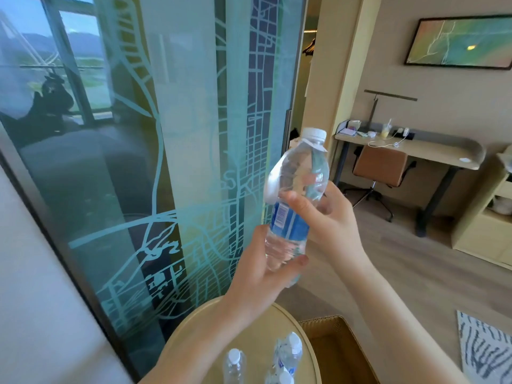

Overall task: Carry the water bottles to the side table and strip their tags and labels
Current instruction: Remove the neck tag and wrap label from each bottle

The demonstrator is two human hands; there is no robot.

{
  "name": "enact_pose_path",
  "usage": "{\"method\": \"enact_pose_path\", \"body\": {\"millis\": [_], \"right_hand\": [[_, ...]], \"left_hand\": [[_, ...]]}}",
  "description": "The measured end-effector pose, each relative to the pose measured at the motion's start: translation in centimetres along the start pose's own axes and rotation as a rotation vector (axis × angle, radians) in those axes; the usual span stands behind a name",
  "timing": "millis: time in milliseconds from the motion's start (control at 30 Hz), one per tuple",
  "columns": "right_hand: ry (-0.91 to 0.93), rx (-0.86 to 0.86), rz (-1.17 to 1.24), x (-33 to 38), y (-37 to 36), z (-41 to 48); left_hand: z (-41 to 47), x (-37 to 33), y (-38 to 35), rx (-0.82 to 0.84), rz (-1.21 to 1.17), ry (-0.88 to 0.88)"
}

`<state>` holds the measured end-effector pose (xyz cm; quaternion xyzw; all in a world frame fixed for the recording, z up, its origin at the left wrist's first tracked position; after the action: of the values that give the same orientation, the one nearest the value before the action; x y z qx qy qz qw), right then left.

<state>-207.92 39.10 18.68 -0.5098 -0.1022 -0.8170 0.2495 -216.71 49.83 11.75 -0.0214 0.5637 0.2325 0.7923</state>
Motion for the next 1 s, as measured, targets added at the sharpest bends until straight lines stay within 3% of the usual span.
{"method": "enact_pose_path", "body": {"millis": [267,467,600,667,833,1000], "right_hand": [[-0.044,-0.098,0.005,-1.7,0.7,-2.2],[-0.034,-0.086,-0.059,-2.7,1.1,-3.4],[-0.033,-0.071,-0.046,-3.2,0.5,-4.2],[-0.027,-0.057,-0.028,-3.4,0.2,-4.6],[-0.031,-0.024,0.04,-3.3,-0.1,-5.2],[-0.041,0.033,0.08,-2.9,0.2,-5.2]], "left_hand": [[-0.8,2.0,0.7,0.164,0.176,0.004],[1.2,-1.2,4.9,-0.189,0.293,-0.201],[2.9,-4.3,6.0,-0.25,0.387,-0.37],[3.6,-5.2,6.1,-0.184,0.387,-0.377],[4.1,-4.8,5.9,0.136,0.181,-0.168],[3.6,-3.8,5.3,0.144,0.035,-0.132]]}}
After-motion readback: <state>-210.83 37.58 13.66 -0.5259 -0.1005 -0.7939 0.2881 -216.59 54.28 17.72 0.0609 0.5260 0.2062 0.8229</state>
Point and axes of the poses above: each hand's wrist, its own z-axis towards the middle knuckle, its own y-axis out of the back of the hand, x = y × z, the point moved 1 cm from there along z, towards the middle knuckle, and after that the axes turned 5 degrees about z, right-handed, at the moved point
